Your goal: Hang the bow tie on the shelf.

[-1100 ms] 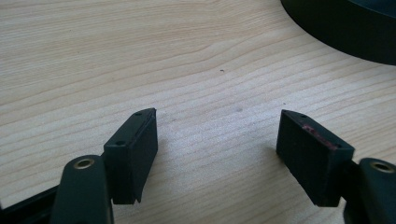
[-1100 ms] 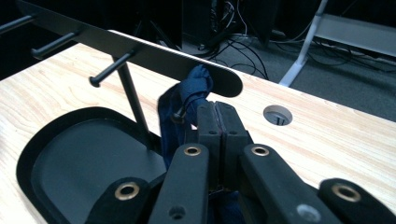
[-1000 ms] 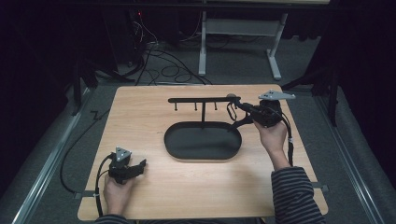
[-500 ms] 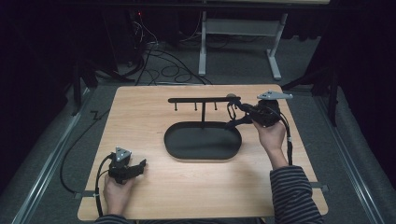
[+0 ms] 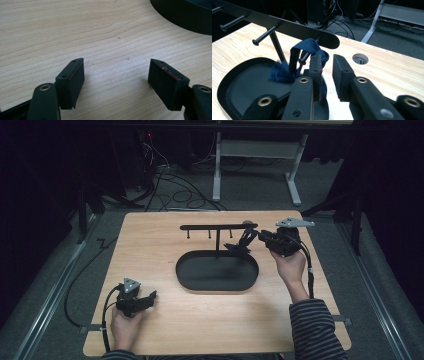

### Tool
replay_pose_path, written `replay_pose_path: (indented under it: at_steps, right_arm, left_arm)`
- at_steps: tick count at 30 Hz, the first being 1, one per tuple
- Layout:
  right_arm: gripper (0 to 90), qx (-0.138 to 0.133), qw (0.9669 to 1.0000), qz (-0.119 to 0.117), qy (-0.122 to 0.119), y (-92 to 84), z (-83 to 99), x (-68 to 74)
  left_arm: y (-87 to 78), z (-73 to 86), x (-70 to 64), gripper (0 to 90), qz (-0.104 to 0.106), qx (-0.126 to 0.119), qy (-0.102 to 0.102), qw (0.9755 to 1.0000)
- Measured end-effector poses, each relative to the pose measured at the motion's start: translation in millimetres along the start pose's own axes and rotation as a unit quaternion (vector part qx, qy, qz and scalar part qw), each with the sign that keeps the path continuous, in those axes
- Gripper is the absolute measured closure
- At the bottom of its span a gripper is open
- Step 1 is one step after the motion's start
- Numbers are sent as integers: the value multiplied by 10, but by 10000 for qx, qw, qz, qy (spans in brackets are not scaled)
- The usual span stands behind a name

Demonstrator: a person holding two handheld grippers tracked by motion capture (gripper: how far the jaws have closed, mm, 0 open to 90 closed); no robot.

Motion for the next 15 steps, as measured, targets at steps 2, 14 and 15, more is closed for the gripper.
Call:
replay_pose_path:
  at_steps: [2,14,15]
  right_arm:
    - [717,-35,10000,-62,37,-12,-1,-5]
    - [628,-16,9998,-39,198,-108,85,-79]
    - [627,-19,9998,-27,215,-121,104,-95]
  left_arm:
    - [0,0,0,299,1,0,0,10000]
    - [0,0,-1,298,2,2,2,10000]
    - [0,0,-1,299,0,2,5,10000]
Point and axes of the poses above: each handheld gripper's, and its own axes: y roughly forward along the jaws, z roughly out of its underside, x roughly to its left, the point moved 5 cm from there along y, roughly forward along the jaws, and after that the axes turned 8 degrees about -y, right-handed, at the moved point
